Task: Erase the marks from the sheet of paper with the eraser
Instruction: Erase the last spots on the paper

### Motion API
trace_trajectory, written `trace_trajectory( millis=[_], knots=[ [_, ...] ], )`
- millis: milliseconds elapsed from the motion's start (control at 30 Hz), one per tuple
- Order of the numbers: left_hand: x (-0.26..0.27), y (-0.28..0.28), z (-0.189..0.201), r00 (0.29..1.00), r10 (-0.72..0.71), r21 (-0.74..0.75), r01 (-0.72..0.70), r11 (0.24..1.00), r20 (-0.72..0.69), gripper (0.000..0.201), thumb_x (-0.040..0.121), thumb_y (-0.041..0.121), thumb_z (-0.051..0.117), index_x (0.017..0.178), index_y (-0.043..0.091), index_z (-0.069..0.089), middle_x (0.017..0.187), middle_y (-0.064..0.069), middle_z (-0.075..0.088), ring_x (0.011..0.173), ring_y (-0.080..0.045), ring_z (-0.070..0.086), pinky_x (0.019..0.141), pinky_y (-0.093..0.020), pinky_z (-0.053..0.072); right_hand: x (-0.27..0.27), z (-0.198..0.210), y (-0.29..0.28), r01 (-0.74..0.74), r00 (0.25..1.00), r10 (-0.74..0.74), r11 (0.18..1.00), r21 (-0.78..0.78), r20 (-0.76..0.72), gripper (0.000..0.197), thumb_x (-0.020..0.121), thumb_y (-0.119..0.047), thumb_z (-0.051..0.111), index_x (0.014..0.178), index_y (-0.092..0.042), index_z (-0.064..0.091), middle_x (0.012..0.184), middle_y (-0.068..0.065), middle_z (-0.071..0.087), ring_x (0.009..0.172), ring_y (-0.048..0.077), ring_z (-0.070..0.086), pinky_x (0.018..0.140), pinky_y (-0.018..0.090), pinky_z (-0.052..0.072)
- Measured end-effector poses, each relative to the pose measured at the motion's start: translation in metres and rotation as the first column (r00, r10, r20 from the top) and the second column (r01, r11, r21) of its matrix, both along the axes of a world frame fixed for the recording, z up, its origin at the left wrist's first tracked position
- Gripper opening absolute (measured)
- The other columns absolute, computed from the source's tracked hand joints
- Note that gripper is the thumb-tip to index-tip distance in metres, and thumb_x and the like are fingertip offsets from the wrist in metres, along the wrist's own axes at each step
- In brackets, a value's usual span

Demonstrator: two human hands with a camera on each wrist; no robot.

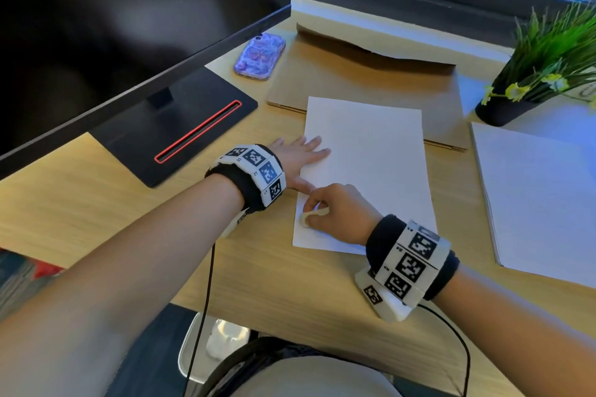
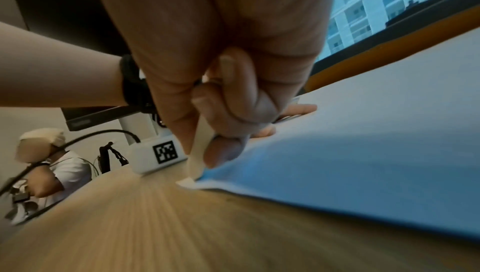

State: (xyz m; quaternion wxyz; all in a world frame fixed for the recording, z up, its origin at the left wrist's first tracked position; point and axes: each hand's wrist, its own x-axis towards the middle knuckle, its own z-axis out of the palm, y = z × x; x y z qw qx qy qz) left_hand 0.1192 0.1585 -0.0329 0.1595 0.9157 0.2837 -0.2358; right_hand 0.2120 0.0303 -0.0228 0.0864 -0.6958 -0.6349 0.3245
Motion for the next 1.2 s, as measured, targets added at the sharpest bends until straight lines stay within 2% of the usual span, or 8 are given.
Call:
trace_trajectory(
  millis=[100, 300, 433, 600, 733, 867, 1033, 1200],
  knots=[
    [0.000, 0.001, 0.000, 1.000, -0.001, 0.001, 0.001, 1.000, -0.010, 0.088, 0.089, 0.051, 0.052, 0.150, 0.027, -0.006, 0.157, 0.001, -0.016, 0.146, -0.020, -0.008, 0.116, -0.054, 0.002, -0.006, 0.004, -0.005, -0.076, 0.997, 0.076, 0.996, -0.038, -0.009, 0.019, 0.086, -0.019, 0.062, 0.101, -0.012, 0.071, 0.101, 0.002, 0.066, 0.092, 0.012, 0.058, 0.065, 0.014, 0.035],
    [0.001, 0.002, -0.002, 1.000, -0.004, -0.001, 0.004, 1.000, -0.028, 0.091, 0.087, 0.054, 0.053, 0.150, 0.028, -0.007, 0.157, 0.002, -0.017, 0.146, -0.021, -0.009, 0.114, -0.055, 0.002, -0.003, 0.003, 0.001, 0.041, 0.998, -0.042, 0.999, 0.023, 0.036, 0.021, 0.089, -0.017, 0.059, 0.106, -0.010, 0.067, 0.103, 0.003, 0.064, 0.097, 0.017, 0.058, 0.073, 0.017, 0.034],
    [0.000, 0.001, -0.003, 1.000, -0.005, 0.007, 0.005, 1.000, -0.026, 0.088, 0.089, 0.053, 0.051, 0.150, 0.028, -0.007, 0.157, 0.002, -0.017, 0.146, -0.021, -0.009, 0.115, -0.055, 0.002, -0.004, 0.004, -0.003, 0.016, 1.000, -0.018, 0.998, -0.065, -0.025, 0.017, 0.087, -0.019, 0.063, 0.100, -0.011, 0.070, 0.076, -0.009, 0.056, 0.086, 0.011, 0.055, 0.069, 0.018, 0.037],
    [0.001, 0.003, -0.003, 1.000, 0.003, -0.004, -0.003, 1.000, -0.031, 0.089, 0.088, 0.053, 0.052, 0.150, 0.028, -0.007, 0.157, 0.003, -0.017, 0.146, -0.021, -0.009, 0.115, -0.056, 0.001, -0.003, 0.002, 0.000, 0.091, 0.996, -0.091, 0.996, -0.003, -0.011, 0.019, 0.088, -0.020, 0.062, 0.104, -0.012, 0.068, 0.097, 0.002, 0.062, 0.098, 0.015, 0.057, 0.071, 0.015, 0.033],
    [0.001, 0.003, -0.004, 0.999, -0.004, -0.003, 0.004, 1.000, -0.033, 0.090, 0.088, 0.053, 0.052, 0.150, 0.028, -0.008, 0.157, 0.003, -0.018, 0.146, -0.021, -0.010, 0.115, -0.055, 0.001, -0.008, 0.005, -0.004, 0.053, 0.997, -0.058, 0.996, -0.073, -0.060, 0.015, 0.086, -0.022, 0.065, 0.096, -0.012, 0.071, 0.080, -0.004, 0.059, 0.085, 0.010, 0.054, 0.075, 0.019, 0.038],
    [0.001, 0.003, -0.004, 1.000, 0.001, -0.004, -0.001, 1.000, -0.031, 0.090, 0.088, 0.054, 0.053, 0.150, 0.029, -0.008, 0.157, 0.003, -0.018, 0.146, -0.021, -0.010, 0.115, -0.055, 0.001, -0.006, 0.001, 0.001, 0.129, 0.991, -0.129, 0.992, 0.000, -0.040, 0.017, 0.088, -0.020, 0.062, 0.101, -0.013, 0.069, 0.103, 0.003, 0.062, 0.099, 0.014, 0.055, 0.075, 0.018, 0.034],
    [0.001, 0.002, -0.003, 0.999, -0.006, 0.002, 0.006, 1.000, -0.041, 0.090, 0.088, 0.054, 0.051, 0.150, 0.028, -0.009, 0.157, 0.003, -0.019, 0.146, -0.021, -0.010, 0.115, -0.055, 0.001, -0.011, 0.003, -0.003, 0.035, 0.998, -0.038, 0.998, -0.056, -0.056, 0.016, 0.087, -0.020, 0.064, 0.097, -0.012, 0.070, 0.084, -0.003, 0.057, 0.085, 0.010, 0.053, 0.069, 0.018, 0.037],
    [0.000, 0.002, -0.003, 0.999, 0.003, -0.006, -0.003, 1.000, -0.032, 0.089, 0.088, 0.052, 0.052, 0.150, 0.029, -0.008, 0.157, 0.003, -0.018, 0.146, -0.020, -0.010, 0.115, -0.055, 0.001, -0.010, -0.001, -0.001, 0.069, 0.997, -0.069, 0.998, -0.004, -0.027, 0.020, 0.088, -0.020, 0.062, 0.105, -0.013, 0.068, 0.102, -0.001, 0.059, 0.098, 0.012, 0.054, 0.072, 0.017, 0.034]
  ],
)
